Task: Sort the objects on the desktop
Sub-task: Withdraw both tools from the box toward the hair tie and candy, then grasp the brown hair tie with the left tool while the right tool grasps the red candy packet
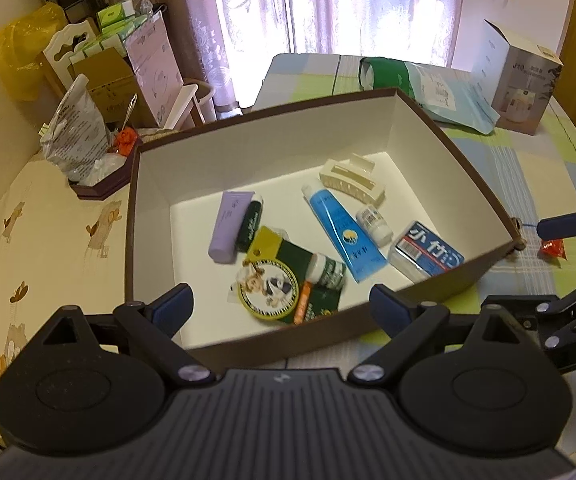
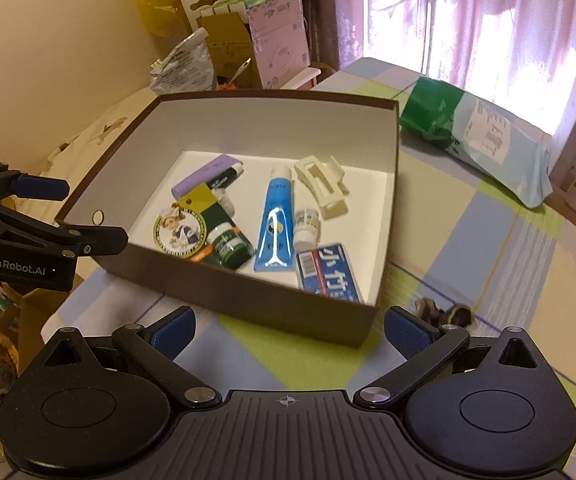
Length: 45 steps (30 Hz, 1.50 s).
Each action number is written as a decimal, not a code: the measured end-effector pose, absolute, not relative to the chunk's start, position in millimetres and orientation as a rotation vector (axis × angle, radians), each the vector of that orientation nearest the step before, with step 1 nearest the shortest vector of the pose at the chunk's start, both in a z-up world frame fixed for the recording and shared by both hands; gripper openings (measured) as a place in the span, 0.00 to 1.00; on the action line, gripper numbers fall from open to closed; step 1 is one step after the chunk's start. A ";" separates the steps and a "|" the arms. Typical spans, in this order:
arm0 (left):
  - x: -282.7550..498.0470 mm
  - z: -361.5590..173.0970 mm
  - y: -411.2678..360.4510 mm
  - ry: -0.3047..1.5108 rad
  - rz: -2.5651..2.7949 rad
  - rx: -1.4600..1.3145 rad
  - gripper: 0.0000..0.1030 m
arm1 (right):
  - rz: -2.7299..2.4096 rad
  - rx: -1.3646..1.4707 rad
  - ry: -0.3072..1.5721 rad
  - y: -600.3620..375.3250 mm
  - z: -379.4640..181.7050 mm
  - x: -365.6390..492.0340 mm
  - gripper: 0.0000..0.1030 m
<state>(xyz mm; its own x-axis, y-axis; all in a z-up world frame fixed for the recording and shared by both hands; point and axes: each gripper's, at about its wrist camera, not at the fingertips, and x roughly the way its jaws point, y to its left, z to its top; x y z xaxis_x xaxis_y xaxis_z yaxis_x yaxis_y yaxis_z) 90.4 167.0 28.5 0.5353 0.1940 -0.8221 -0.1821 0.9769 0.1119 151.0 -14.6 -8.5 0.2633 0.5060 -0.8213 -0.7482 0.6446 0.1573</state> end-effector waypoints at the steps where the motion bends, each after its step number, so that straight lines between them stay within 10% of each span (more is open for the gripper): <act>1: 88.4 27.6 164.2 0.984 0.225 0.012 0.90 | 0.863 -0.284 0.987 -17.9 -8.9 149.9 1.00; 45: 137.2 -10.0 -34.2 0.945 -0.428 0.339 0.84 | 0.329 0.049 1.115 -288.5 -58.6 155.9 1.00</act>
<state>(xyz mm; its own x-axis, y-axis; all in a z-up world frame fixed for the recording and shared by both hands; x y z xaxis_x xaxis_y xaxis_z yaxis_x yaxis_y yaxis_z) 137.2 -34.2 -10.0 0.5137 -0.2031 -0.8336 0.4925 0.8654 0.0926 155.9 -288.5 -58.6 0.3971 0.2843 -0.8726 -0.2352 0.9506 0.2027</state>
